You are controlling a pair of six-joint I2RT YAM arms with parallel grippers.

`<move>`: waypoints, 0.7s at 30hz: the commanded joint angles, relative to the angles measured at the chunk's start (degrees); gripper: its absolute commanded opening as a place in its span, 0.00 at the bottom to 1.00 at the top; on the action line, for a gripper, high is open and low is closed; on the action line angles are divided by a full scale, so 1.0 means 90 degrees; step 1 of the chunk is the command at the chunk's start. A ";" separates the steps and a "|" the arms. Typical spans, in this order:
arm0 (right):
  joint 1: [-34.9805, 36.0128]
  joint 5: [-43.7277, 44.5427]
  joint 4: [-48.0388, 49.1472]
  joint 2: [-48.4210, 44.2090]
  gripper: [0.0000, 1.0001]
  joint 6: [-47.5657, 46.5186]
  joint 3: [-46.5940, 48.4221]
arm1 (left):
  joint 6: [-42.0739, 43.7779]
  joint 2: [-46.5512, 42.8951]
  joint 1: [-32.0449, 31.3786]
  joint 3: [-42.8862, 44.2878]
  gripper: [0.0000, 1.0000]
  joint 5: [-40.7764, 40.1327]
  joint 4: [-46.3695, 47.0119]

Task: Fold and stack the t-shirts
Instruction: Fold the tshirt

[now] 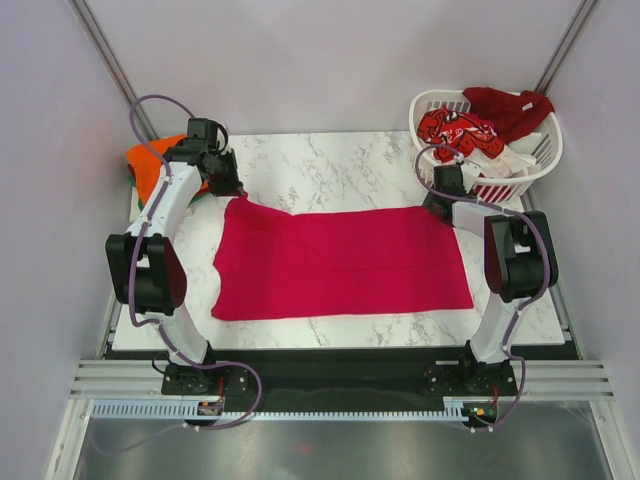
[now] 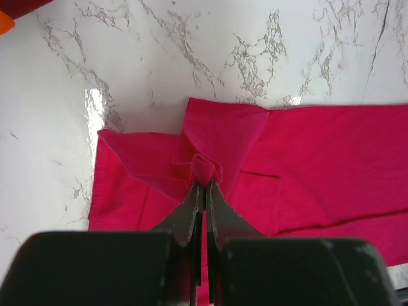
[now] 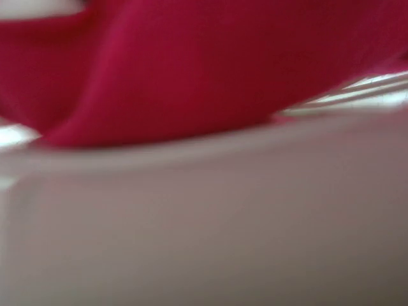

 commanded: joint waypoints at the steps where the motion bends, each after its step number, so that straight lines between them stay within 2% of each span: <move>1: -0.0141 -0.0019 0.0014 0.0388 0.64 0.0405 0.0455 | -0.0023 -0.0222 -0.0018 -0.0018 0.02 0.0272 0.0192; 2: -0.0151 -0.0184 -0.0393 0.0486 0.65 0.0494 0.0533 | -0.0032 -0.0232 -0.0018 -0.0027 0.02 0.0301 0.0201; 6: -0.0190 -0.0653 -0.0894 0.0994 0.63 0.0895 0.0816 | -0.0032 -0.0310 -0.0018 -0.0027 0.02 0.0302 0.0192; 9: -0.0190 -0.0528 -0.0846 0.0917 0.54 0.0924 0.0759 | -0.0042 -0.0300 -0.0018 -0.0047 0.02 0.0301 0.0201; 13: -0.0200 -0.0566 -0.1129 0.1004 0.52 0.0866 0.0866 | -0.0042 -0.0310 -0.0018 -0.0057 0.02 0.0321 0.0201; 18: 0.0043 -0.0343 -0.1159 0.0459 0.52 0.0691 0.0214 | -0.0032 -0.0359 -0.0018 -0.0076 0.02 0.0301 0.0201; 21: 0.0570 0.0066 -0.0467 -0.0234 0.54 0.0339 -0.0410 | -0.0042 -0.0359 -0.0018 -0.0076 0.02 0.0301 0.0201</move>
